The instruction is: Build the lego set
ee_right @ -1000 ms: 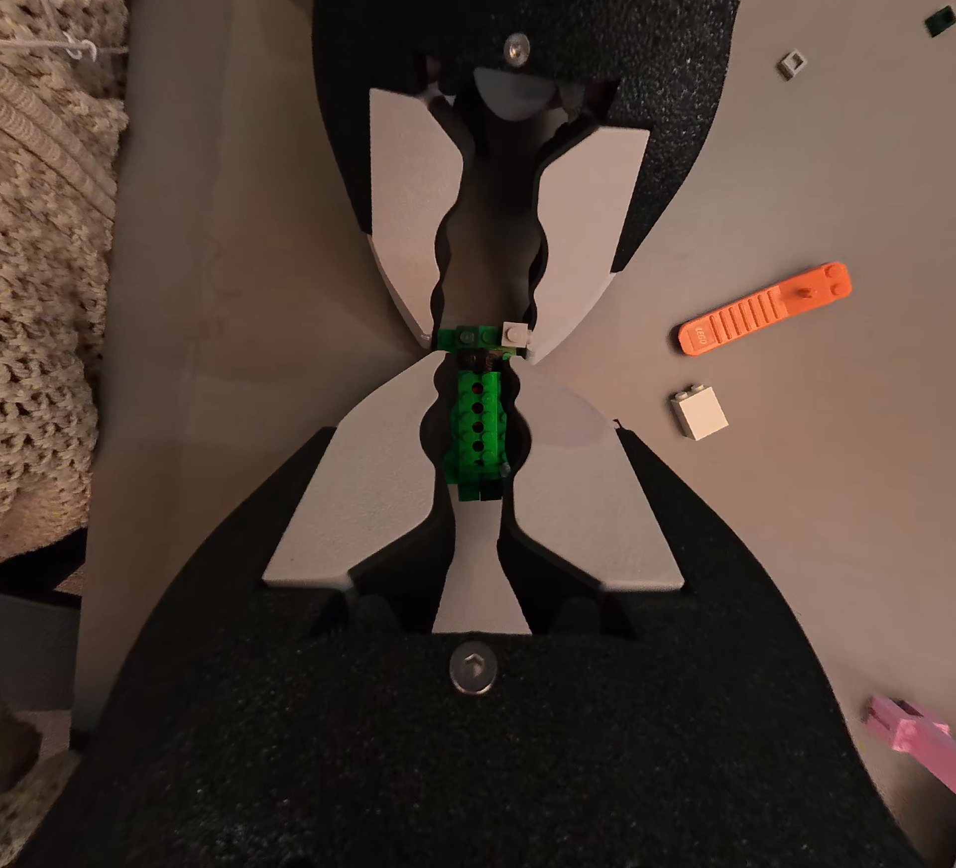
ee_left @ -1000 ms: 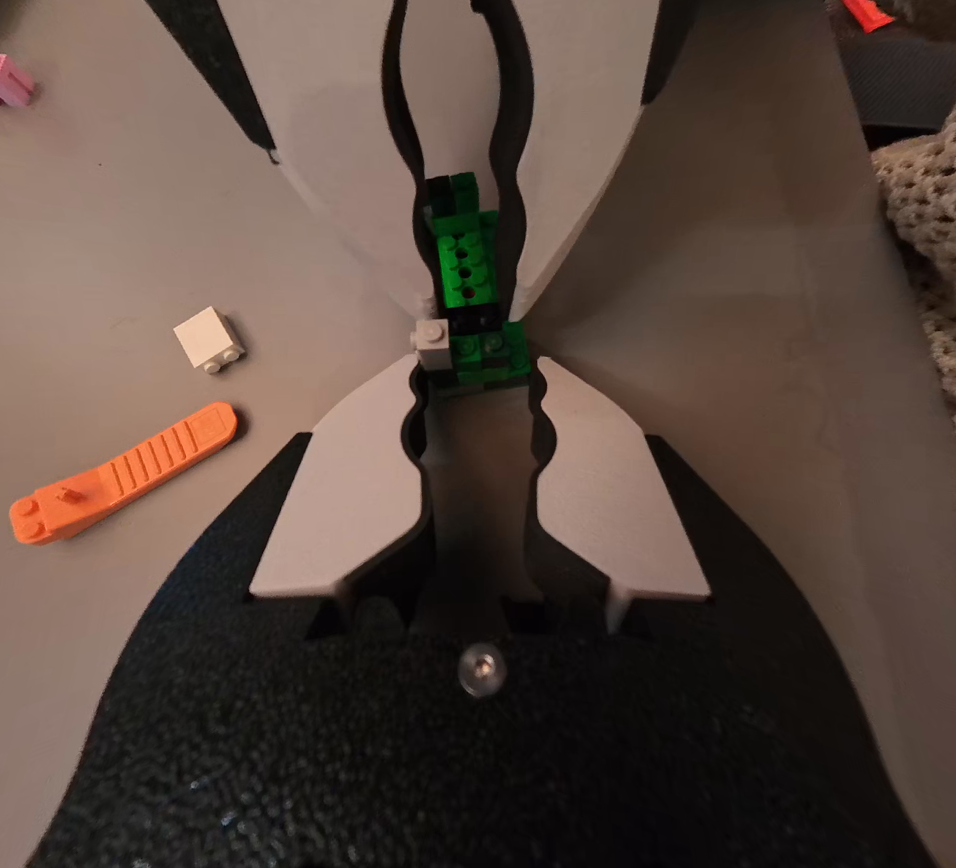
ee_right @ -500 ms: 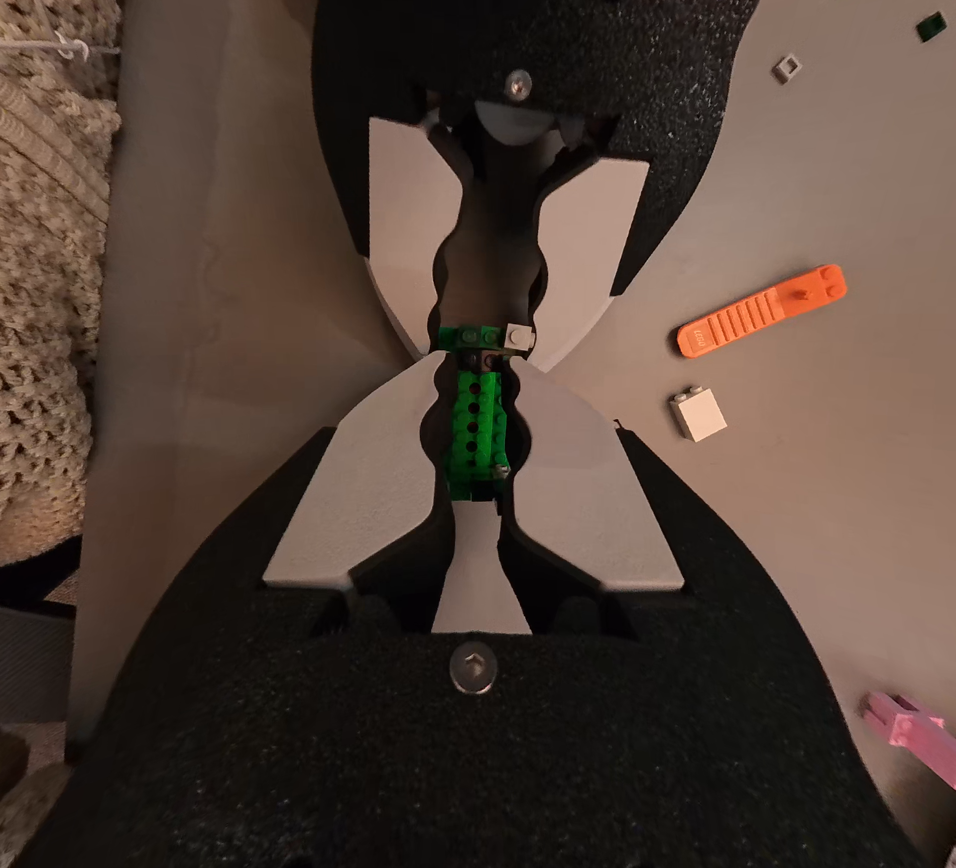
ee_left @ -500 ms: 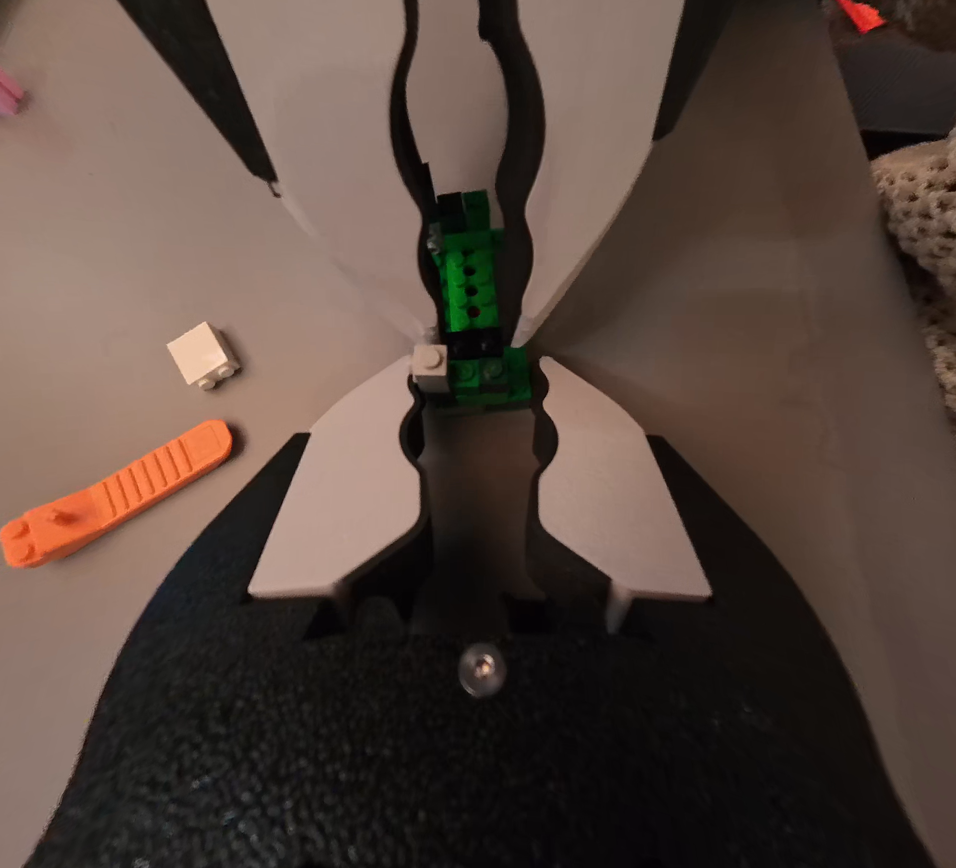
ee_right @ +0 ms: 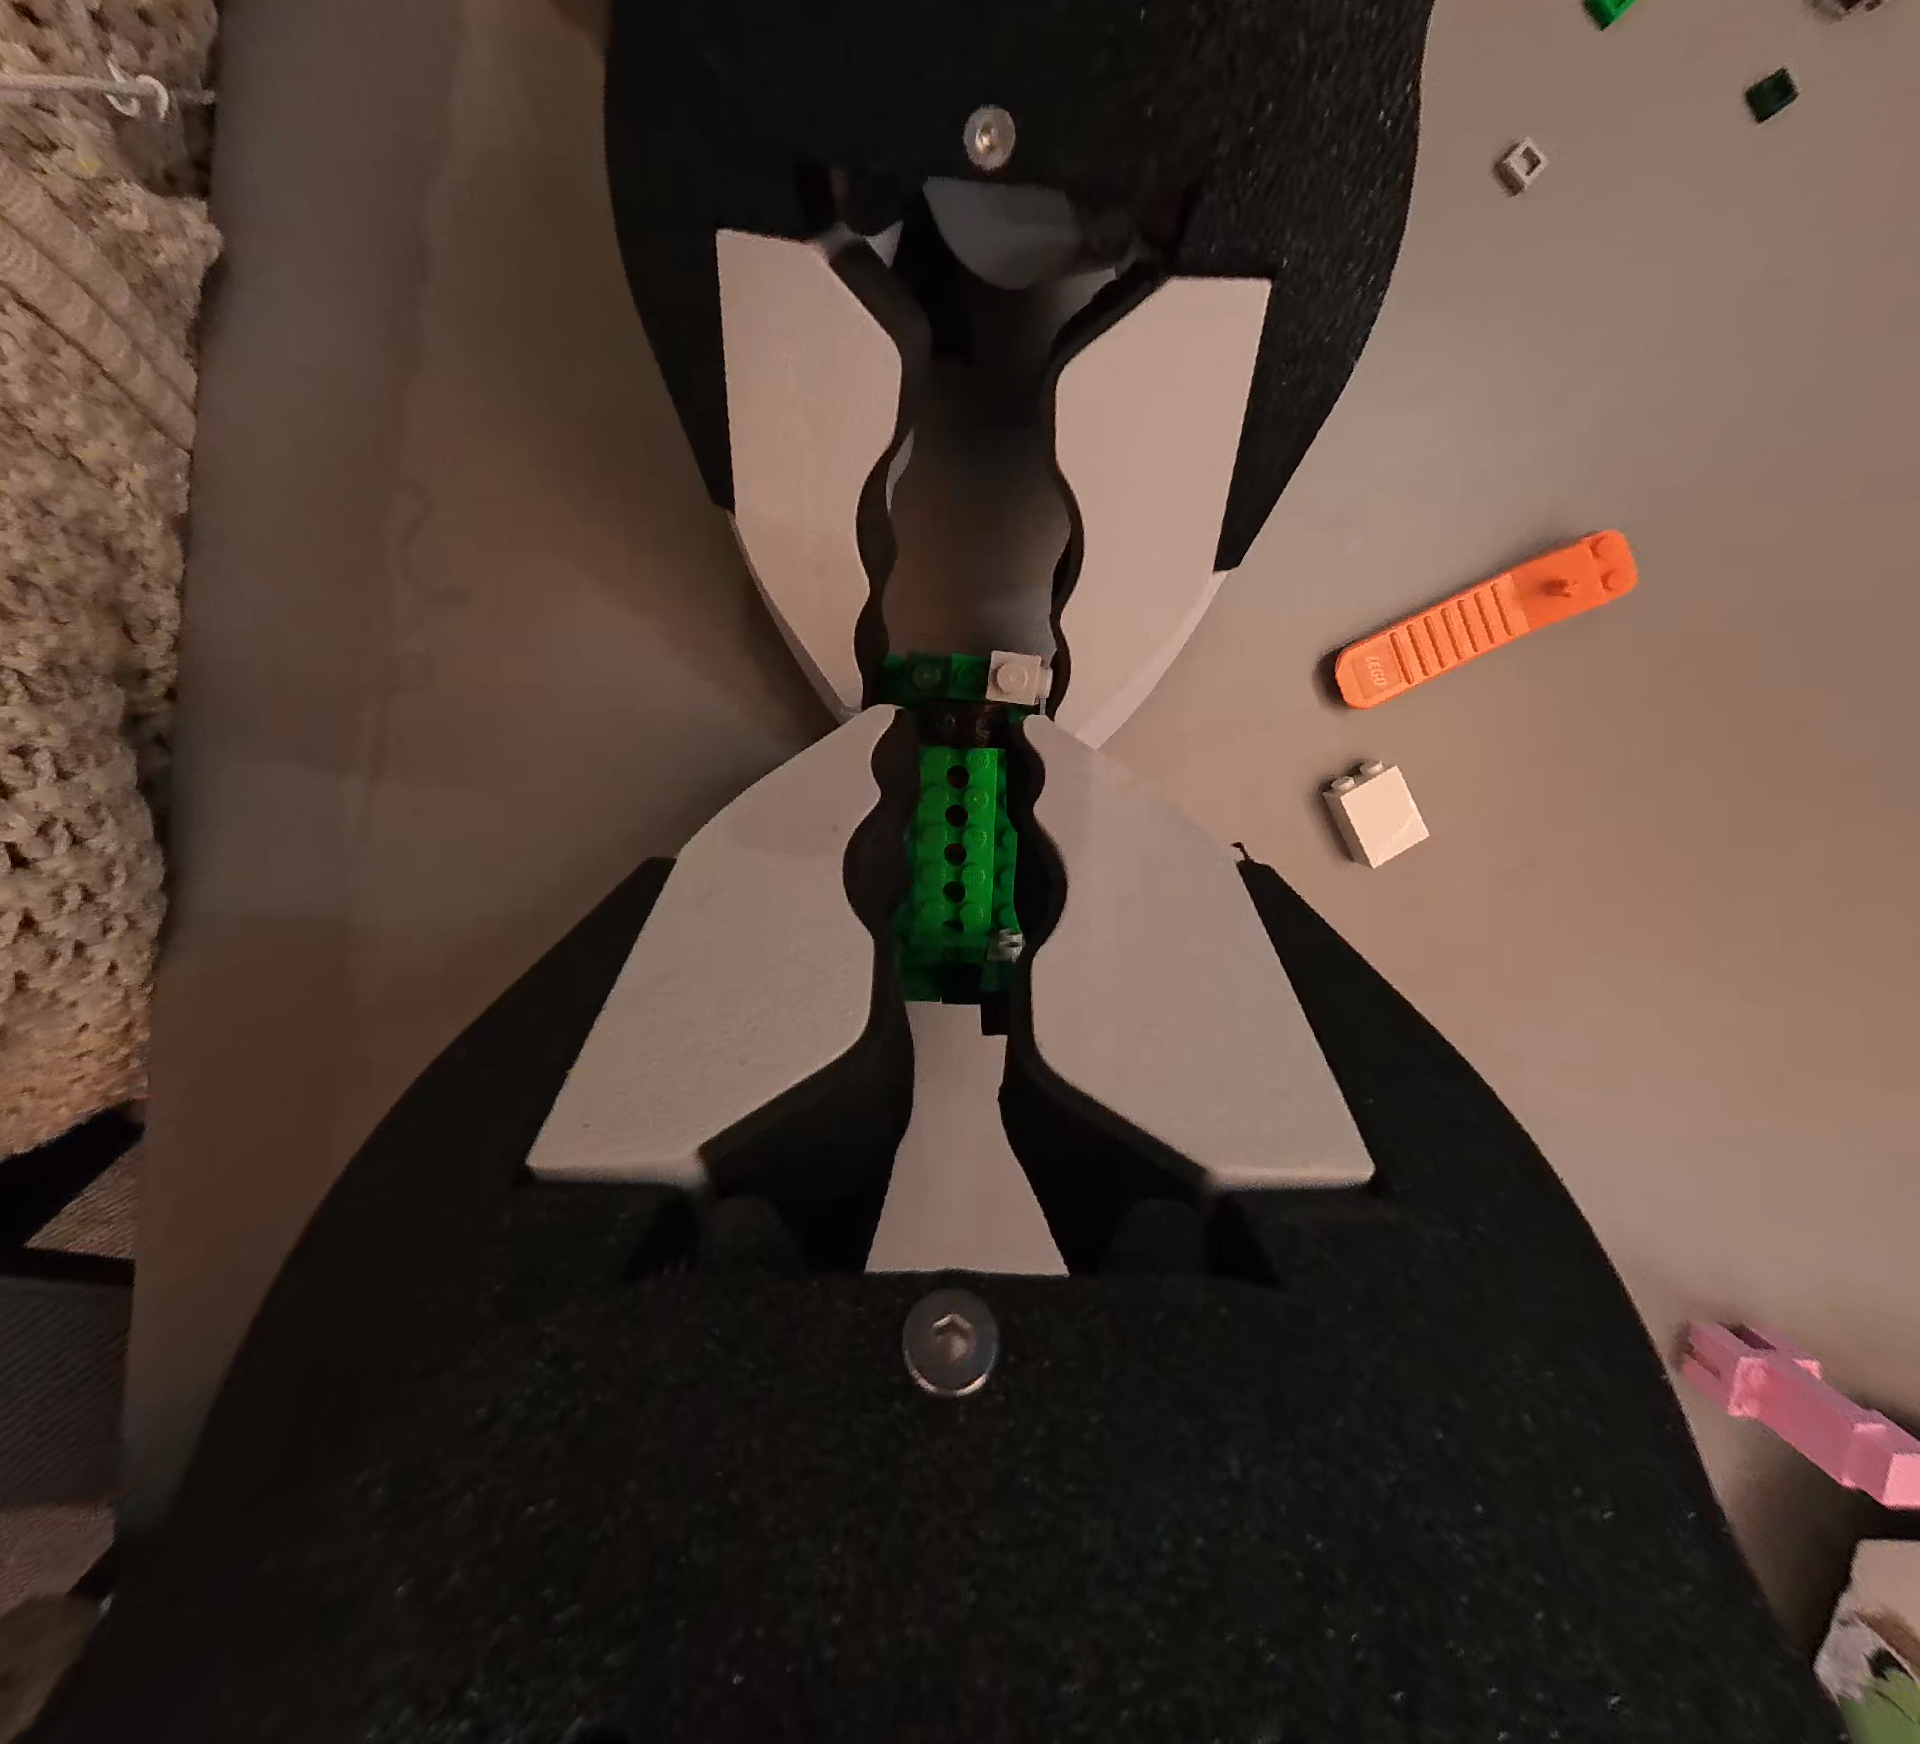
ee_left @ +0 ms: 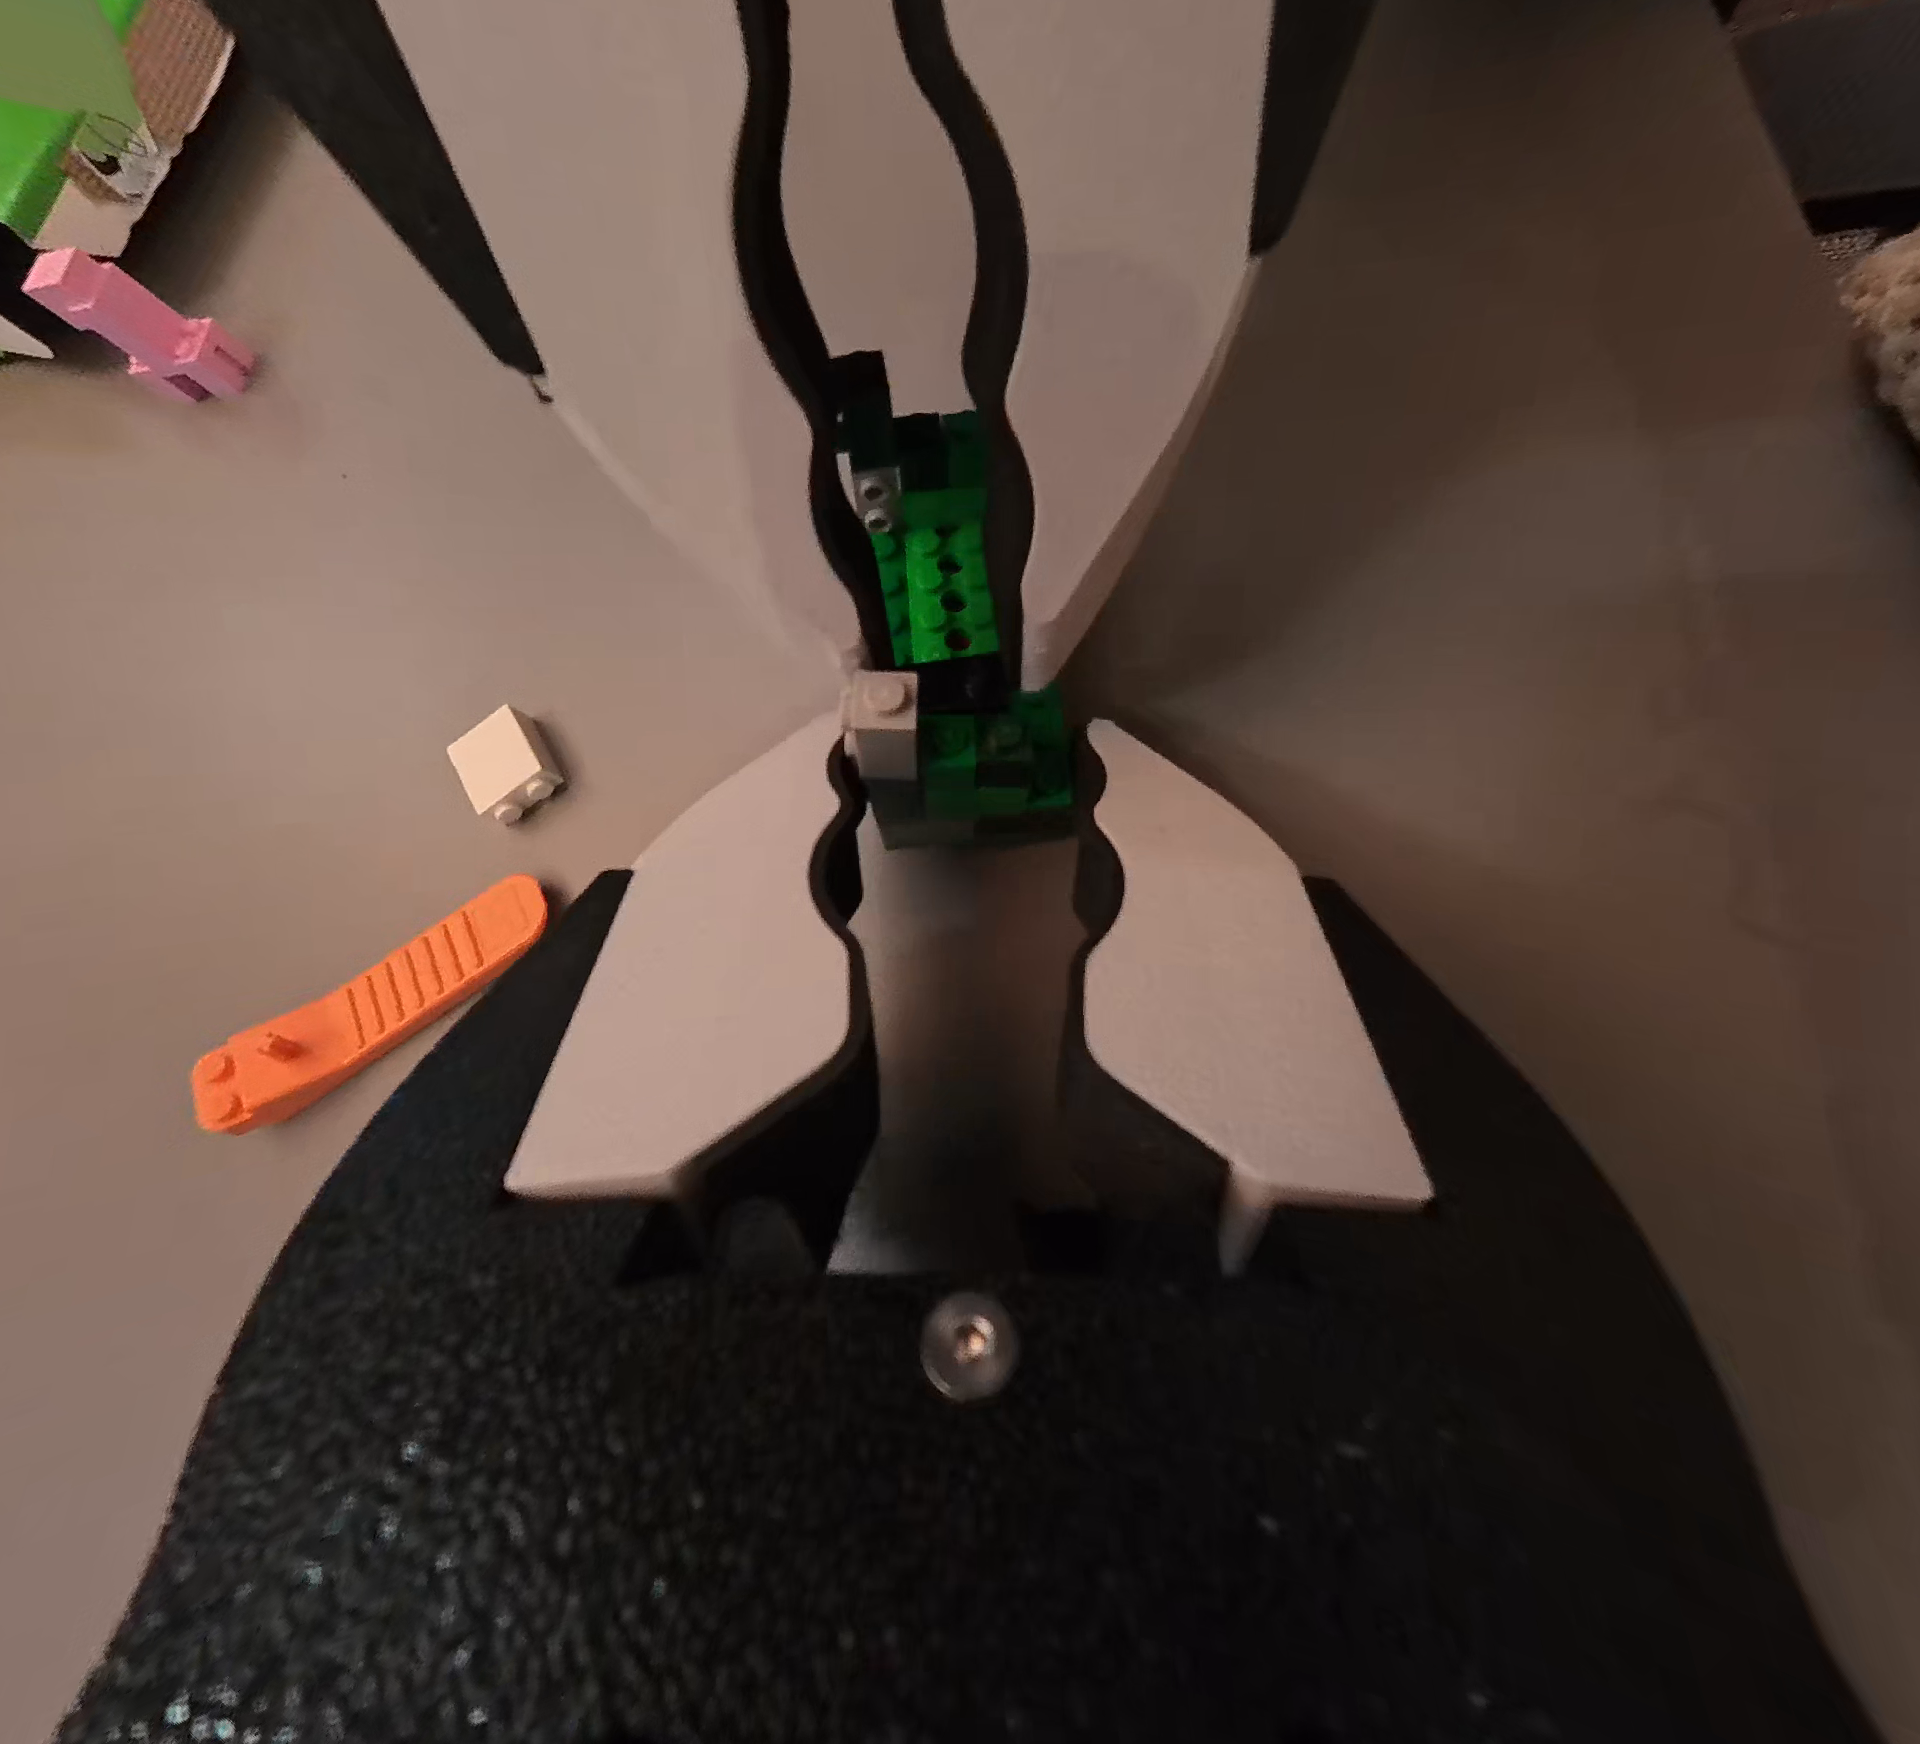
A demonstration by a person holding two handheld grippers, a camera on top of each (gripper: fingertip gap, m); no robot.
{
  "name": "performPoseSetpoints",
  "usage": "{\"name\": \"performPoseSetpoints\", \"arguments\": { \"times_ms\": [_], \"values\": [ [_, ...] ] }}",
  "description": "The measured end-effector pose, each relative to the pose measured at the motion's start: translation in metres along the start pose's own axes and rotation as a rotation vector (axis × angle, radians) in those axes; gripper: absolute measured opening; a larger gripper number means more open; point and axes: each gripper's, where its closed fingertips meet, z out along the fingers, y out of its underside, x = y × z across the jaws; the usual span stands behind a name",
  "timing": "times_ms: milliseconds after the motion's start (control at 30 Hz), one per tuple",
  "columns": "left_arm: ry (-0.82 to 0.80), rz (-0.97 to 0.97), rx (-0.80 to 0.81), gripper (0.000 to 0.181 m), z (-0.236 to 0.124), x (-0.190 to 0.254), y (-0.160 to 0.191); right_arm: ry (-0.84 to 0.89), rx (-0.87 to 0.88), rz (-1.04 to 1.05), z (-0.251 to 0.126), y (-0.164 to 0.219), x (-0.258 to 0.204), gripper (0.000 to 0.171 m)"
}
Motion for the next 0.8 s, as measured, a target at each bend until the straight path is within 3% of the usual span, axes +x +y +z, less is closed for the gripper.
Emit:
{"name": "performPoseSetpoints", "arguments": {
  "times_ms": [800],
  "values": [
    [-0.026,-0.041,0.103,0.037,-0.006,-0.009,-0.013,0.086,0.07,-0.017,-0.007,-0.007,0.01,0.016]
  ]
}}
